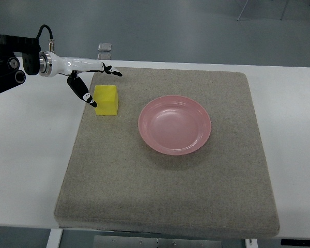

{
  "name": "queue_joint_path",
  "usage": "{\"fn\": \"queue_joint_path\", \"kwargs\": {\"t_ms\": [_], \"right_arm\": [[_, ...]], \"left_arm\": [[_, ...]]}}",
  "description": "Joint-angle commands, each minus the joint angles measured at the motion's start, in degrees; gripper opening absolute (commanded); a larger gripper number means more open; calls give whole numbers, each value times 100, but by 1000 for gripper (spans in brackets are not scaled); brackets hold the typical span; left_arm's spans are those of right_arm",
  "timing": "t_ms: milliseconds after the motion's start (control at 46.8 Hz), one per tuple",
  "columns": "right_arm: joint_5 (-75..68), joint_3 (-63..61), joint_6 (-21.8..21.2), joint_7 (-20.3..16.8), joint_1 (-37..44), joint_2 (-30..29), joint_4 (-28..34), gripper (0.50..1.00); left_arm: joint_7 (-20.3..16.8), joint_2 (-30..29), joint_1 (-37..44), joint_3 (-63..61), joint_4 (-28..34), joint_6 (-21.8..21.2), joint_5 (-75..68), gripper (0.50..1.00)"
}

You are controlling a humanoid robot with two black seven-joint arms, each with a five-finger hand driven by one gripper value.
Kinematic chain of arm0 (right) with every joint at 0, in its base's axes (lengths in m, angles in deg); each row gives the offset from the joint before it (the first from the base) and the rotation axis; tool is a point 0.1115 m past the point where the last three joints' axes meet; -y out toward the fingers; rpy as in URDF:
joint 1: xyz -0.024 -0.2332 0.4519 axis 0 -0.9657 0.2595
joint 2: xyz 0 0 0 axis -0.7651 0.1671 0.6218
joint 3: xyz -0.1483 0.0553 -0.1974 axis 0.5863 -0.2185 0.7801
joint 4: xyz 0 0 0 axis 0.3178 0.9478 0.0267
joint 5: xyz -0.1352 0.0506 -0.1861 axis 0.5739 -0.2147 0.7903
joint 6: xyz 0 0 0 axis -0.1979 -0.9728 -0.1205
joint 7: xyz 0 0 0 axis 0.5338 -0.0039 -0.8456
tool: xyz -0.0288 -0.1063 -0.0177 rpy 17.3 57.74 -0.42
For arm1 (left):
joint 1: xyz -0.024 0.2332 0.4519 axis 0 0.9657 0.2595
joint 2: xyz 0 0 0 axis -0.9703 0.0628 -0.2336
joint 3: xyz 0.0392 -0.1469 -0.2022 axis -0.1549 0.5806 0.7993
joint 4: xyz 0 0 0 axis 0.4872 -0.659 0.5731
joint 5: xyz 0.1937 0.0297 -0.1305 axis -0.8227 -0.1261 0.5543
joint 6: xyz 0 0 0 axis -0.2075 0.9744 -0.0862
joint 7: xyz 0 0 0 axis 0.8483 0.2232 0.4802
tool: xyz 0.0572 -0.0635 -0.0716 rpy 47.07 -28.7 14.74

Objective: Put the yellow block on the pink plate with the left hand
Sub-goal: 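Close the left hand fingers around the yellow cube and lift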

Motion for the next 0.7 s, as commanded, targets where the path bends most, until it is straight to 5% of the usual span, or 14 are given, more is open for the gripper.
{"fn": "queue_joint_path", "kwargs": {"t_ms": [0,683], "right_arm": [[0,0,7,0,-1,0,-2,924],[0,0,7,0,8,0,-2,924]], "left_arm": [[2,44,59,-9,58,-16,8,988],[-7,211,305,18,296,-51,25,975]]}}
